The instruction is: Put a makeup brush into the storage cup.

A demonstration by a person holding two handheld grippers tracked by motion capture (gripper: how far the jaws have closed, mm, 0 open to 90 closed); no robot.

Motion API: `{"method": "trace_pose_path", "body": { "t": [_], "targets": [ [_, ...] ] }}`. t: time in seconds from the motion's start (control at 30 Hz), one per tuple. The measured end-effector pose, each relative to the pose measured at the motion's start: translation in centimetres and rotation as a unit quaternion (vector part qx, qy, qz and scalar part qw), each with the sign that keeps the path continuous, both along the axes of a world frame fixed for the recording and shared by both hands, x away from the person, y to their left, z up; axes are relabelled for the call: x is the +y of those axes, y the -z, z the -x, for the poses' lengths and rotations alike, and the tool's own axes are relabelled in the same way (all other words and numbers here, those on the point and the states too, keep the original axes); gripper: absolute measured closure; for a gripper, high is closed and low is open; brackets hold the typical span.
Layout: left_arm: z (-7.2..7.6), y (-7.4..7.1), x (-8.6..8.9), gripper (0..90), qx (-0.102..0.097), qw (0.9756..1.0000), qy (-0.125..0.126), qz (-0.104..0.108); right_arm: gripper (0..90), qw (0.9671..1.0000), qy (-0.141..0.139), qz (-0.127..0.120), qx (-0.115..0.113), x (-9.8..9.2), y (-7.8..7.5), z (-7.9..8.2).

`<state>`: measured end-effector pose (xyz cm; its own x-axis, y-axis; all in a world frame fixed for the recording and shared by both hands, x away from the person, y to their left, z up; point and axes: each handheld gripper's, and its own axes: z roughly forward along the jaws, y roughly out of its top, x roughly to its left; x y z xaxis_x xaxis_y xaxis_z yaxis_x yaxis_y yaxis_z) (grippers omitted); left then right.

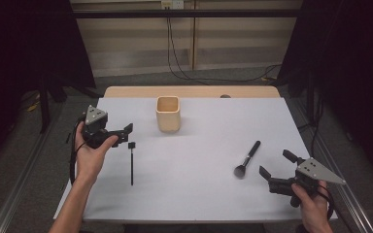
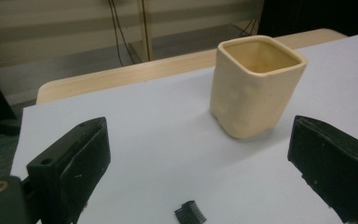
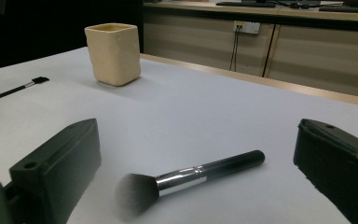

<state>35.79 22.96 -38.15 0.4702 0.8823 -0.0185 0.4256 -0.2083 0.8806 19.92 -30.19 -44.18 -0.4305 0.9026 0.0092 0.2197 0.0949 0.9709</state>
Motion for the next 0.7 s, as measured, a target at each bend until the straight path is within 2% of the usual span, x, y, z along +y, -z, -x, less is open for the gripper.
{"method": "trace_pose_path", "body": {
  "t": [0.1, 0.2, 0.3, 0.4, 0.5, 0.63, 0.7],
  "targets": [
    [-0.3, 0.1, -0.1, 5.5, 0.017, 0.9997, -0.005, -0.014, 0.1, 1.0000, -0.001, 0.001, 0.002, 0.0, 0.0, 0.0],
    [-0.4, 0.1, -0.1, 5.4, 0.044, 0.9988, -0.004, -0.020, 0.1, 1.0000, -0.001, 0.001, 0.002, 0.0, 0.0, 0.0],
    [-0.4, 0.4, -0.1, 5.8, 0.076, 0.9968, -0.003, -0.025, 0.1, 1.0000, -0.001, 0.001, 0.002, 0.0, 0.0, 0.0],
    [-0.4, 0.5, 0.0, 6.2, 0.111, 0.9934, -0.004, -0.030, 0.1, 1.0000, -0.001, 0.003, 0.002, -0.1, 0.0, 0.0],
    [-0.4, 0.7, 0.1, 6.8, 0.131, 0.9907, -0.011, -0.034, 0.1, 1.0000, -0.001, 0.002, 0.004, 0.0, 0.0, 0.0],
    [-0.6, 1.2, -0.3, 8.1, 0.170, 0.9848, -0.008, -0.036, 0.1, 1.0000, -0.002, 0.001, 0.006, 0.0, 0.1, 0.0],
    [-0.6, 1.3, -0.6, 9.8, 0.180, 0.9829, -0.007, -0.038, 0.1, 1.0000, -0.001, 0.002, 0.007, 0.0, 0.1, 0.0]
  ]
}}
